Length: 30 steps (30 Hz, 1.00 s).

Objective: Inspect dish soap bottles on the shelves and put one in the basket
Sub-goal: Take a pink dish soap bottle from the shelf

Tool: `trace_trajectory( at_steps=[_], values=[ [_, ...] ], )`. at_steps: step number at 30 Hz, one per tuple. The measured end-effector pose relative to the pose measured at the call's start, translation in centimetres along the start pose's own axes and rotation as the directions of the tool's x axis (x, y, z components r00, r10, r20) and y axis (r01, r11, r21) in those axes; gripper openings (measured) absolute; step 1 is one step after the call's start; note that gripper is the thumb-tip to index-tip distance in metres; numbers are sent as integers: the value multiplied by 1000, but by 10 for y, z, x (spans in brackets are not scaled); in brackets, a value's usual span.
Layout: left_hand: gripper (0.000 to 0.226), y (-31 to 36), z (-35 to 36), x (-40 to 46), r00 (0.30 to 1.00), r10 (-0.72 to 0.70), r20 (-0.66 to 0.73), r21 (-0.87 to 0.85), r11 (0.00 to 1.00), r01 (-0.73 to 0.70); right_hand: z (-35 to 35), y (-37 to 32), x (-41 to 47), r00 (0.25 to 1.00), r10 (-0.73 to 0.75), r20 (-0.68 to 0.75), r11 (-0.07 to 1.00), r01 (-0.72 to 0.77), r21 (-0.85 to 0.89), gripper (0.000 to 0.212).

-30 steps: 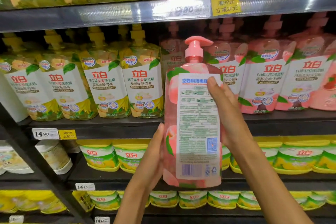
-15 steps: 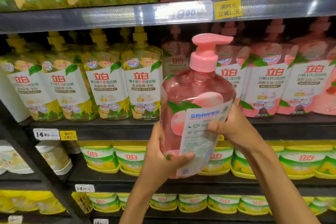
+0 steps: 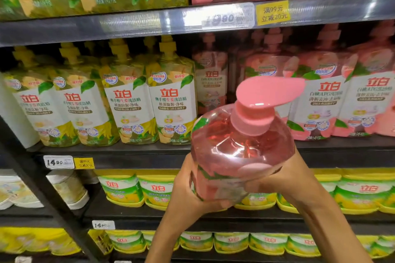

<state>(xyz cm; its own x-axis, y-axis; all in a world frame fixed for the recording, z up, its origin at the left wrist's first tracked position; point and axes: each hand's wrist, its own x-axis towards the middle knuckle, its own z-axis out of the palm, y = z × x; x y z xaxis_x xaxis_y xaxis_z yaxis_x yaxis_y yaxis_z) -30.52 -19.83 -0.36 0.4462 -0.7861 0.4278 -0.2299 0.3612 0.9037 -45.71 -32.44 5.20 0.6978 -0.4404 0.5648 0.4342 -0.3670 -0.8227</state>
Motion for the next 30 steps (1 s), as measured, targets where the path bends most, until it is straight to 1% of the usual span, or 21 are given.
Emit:
trace_trajectory(
  at_steps=[2,4,6,7,9,11,12,14,15,17,18,19,20,21,23,25,26,28,29,30],
  values=[
    [98,3,2,1,1000,-10,-6,-40,999,9,5,-3,3,1000,-18,-10,999,19,47,90],
    [93,6,6,1,1000,-3,-21,-66,998,2,8,-7,8,1000,-7,5,993,7,114,82],
    [85,7,10,0,999,-19,-26,-119,993,16,7,-9,12,999,43,7,983,-43,178,71],
    [82,7,11,0,999,-34,-9,-147,989,32,5,-10,14,997,75,11,978,-76,196,72],
    [75,8,12,-1,998,-57,23,-197,979,61,5,-10,18,991,130,4,973,-129,191,90],
    [70,10,12,-1,996,-70,61,-209,975,81,7,-6,21,984,176,-30,966,-166,200,106],
    [67,10,12,-2,995,-73,72,-200,976,87,9,-3,20,979,199,-48,954,-182,239,106],
    [61,12,13,-3,993,-88,82,-177,979,102,13,6,17,972,211,-102,932,-169,319,94],
    [58,13,13,-3,991,-99,92,-158,981,113,14,7,16,969,212,-126,924,-157,348,91],
    [57,18,11,-3,982,-136,135,-95,984,149,17,2,15,966,210,-154,908,-134,398,82],
    [61,19,10,-2,973,-161,167,-63,983,173,18,0,14,964,203,-169,902,-117,415,72],
    [71,19,9,-2,966,-186,181,-43,980,197,19,-2,13,962,199,-189,898,-103,427,64],
    [79,18,8,-2,963,-213,164,-29,975,220,19,-4,12,957,197,-213,901,-92,424,60],
    [81,17,9,-3,964,-231,131,-18,972,236,20,-6,12,953,186,-237,912,-78,403,60],
    [78,17,15,-4,961,-259,93,-39,964,263,23,-11,13,957,126,-261,942,-32,335,63],
    [81,13,24,-6,956,-293,21,-103,950,293,25,-15,15,968,86,-236,951,-10,308,62],
    [79,12,27,-6,956,-293,-12,-135,948,289,23,-17,16,976,80,-201,949,-13,314,60],
    [67,12,29,-5,955,-295,-17,-209,935,285,16,-18,21,982,98,-159,954,-47,296,63],
    [63,13,29,-3,950,-314,3,-267,915,303,12,-18,23,976,137,-170,958,-87,272,67],
    [65,11,28,-1,942,-333,33,-334,885,324,10,-18,26,961,184,-205,953,-124,275,68]
  ],
)
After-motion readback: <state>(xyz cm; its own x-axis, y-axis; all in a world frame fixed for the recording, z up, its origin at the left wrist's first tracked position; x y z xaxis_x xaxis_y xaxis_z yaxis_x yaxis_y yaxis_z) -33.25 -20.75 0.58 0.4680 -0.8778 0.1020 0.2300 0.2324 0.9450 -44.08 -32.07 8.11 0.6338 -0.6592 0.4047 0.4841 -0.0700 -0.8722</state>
